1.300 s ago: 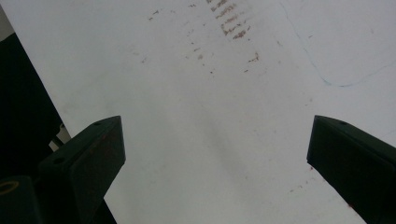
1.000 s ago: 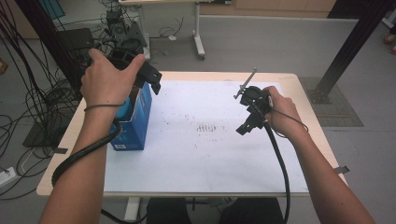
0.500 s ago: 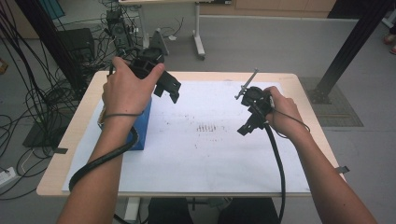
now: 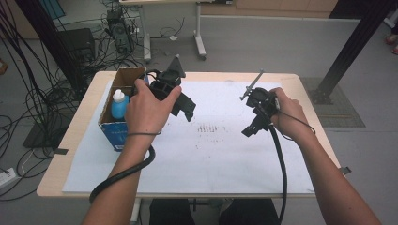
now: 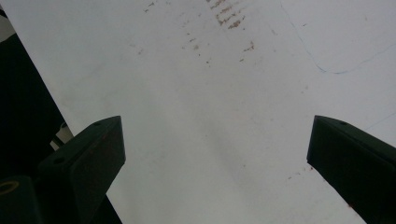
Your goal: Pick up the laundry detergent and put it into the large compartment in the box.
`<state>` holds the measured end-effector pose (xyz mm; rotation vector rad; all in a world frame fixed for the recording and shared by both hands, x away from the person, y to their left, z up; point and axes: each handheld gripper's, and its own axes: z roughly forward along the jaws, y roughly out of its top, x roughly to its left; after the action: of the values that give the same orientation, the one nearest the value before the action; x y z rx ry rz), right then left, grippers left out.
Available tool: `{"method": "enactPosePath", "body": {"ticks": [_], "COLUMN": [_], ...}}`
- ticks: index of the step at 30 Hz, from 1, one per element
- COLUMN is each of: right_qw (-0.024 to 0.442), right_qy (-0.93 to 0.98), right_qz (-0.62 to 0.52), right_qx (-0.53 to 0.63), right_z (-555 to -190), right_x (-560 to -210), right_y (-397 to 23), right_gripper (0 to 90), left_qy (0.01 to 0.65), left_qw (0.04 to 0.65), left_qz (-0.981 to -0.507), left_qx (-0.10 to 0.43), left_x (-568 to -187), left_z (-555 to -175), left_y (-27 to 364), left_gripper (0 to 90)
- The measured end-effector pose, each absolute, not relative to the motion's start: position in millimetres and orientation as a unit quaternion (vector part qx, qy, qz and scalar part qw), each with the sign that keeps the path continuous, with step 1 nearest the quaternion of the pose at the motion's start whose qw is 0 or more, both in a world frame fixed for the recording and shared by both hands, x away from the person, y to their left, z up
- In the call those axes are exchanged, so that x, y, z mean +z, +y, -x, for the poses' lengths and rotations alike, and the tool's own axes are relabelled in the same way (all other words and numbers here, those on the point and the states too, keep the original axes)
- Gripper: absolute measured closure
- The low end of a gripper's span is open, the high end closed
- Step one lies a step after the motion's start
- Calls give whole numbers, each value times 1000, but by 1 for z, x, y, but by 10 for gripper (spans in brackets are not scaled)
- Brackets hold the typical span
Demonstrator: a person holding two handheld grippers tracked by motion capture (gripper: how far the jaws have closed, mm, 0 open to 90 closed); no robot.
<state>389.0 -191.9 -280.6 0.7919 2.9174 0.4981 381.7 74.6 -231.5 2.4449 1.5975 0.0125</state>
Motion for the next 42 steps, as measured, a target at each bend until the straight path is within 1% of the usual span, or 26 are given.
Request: {"method": "enactPosePath", "body": {"ticks": [10,16,25,32,42], "right_qw": [38,44,40,41,40], "right_qy": [950,951,951,951,951], "right_qz": [-259,-257,-259,-261,-260], "right_qx": [167,165,161,161,161], "right_z": [-388,-387,-387,-387,-386], "right_x": [-279,-278,-281,-281,-282], "right_y": [-194,-193,-192,-192,-191], "right_gripper": [41,41,41,41,41], "left_qy": [529,526,517,518,518], "left_qw": [114,113,116,115,116], "left_qz": [-841,-843,-848,-847,-847], "left_qx": [-4,0,-10,-21,-22], "left_x": [-269,-287,-311,-324,-325], "left_z": [-377,-375,-374,-373,-372], "left_y": [57,50,39,36,37], "left_gripper": [47,47,47,47,47]}}
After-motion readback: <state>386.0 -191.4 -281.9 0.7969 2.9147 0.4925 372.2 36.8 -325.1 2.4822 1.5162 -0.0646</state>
